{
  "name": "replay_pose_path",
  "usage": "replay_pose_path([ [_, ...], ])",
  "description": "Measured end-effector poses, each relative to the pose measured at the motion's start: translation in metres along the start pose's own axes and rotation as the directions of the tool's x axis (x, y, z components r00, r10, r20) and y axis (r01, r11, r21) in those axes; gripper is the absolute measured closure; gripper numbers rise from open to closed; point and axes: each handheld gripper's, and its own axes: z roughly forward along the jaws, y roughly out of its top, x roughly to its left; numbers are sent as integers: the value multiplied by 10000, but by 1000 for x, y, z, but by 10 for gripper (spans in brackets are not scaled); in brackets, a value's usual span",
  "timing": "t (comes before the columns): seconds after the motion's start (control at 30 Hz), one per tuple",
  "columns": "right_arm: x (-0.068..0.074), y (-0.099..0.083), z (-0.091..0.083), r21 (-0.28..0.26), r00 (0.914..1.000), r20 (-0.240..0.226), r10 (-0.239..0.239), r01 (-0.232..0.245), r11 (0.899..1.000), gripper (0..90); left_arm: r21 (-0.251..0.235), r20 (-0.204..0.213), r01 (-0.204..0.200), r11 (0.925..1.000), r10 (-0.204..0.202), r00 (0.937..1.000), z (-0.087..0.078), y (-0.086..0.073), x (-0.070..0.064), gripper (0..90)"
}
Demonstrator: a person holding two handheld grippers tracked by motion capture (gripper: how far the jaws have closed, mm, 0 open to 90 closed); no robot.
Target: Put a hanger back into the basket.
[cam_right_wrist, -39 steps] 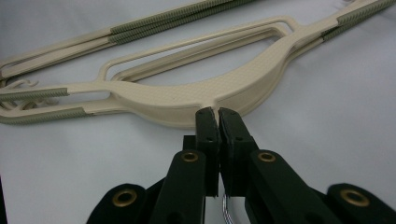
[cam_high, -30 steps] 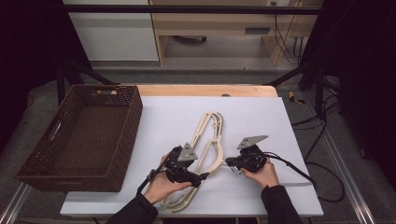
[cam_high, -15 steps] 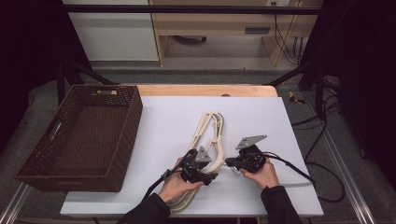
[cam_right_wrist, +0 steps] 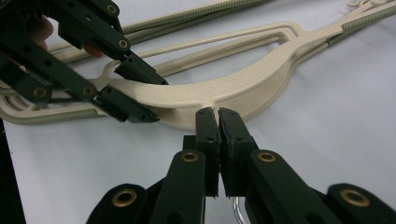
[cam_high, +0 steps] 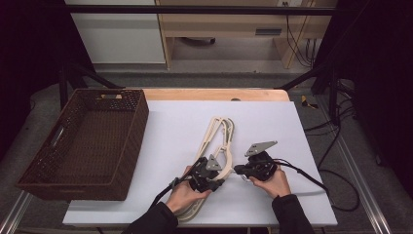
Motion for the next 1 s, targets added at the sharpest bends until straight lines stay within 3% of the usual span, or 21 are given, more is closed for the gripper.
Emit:
replay_pose_path([
  [0.13, 2, 1, -2, -1, 9994, 132, -333, 333, 9994, 864, -83, -16, 26, 10000, -26, 10000, -1, 0, -1, 745],
  [0.23, 4, 2, -3, -109, 9993, 174, -328, 330, 9994, 815, -11, -39, 4, 10000, -4, 10000, -3, 0, -2, 748],
  [0.37, 5, 5, -18, -829, 9989, 133, -447, 457, 9955, 706, -212, 15, 93, 9997, -93, 10000, -11, 1, -1, 750],
  [0.47, 7, 7, -35, -1620, 9990, 266, -345, 384, 9860, 617, -419, -6, 198, 9989, -199, 9998, -16, 1, 0, 752],
  [0.5, 7, 7, -35, -1620, 9990, 266, -345, 384, 9860, 617, -419, -6, 198, 9989, -199, 9998, -16, 1, 0, 753],
  [0.53, 6, 7, -48, -2312, 9995, 227, -219, 266, 9725, 555, -472, -17, 218, 9986, -219, 9998, -20, 1, 1, 753],
  [0.57, 6, 7, -54, -2644, 9996, 269, -76, 145, 9643, 526, -501, 11, 250, 9984, -250, 9997, -22, 1, 1, 754],
  [0.67, 4, 6, -72, -3471, 9988, 489, 51, 122, 9378, 431, -612, -20, 305, 9977, -307, 9995, -26, 1, 3, 755],
  [0.7, 4, 6, -72, -3471, 9988, 489, 51, 122, 9378, 431, -612, -20, 305, 9977, -307, 9995, -26, 1, 3, 756],
  [0.73, 3, 4, -83, -3827, 9978, 643, 152, 106, 9238, 392, -620, -77, 258, 9977, -264, 9996, -29, 1, 3, 757],
  [0.9, -2, -3, -93, -4055, 9946, 968, 381, 44, 9141, 313, -777, -102, 330, 9964, -339, 9994, -35, 1, 6, 760],
  [1.0, -5, -6, -90, -3940, 9943, 954, 465, -52, 9191, 276, -1065, -133, 516, 9930, -533, 9985, -44, 0, 10, 765],
])
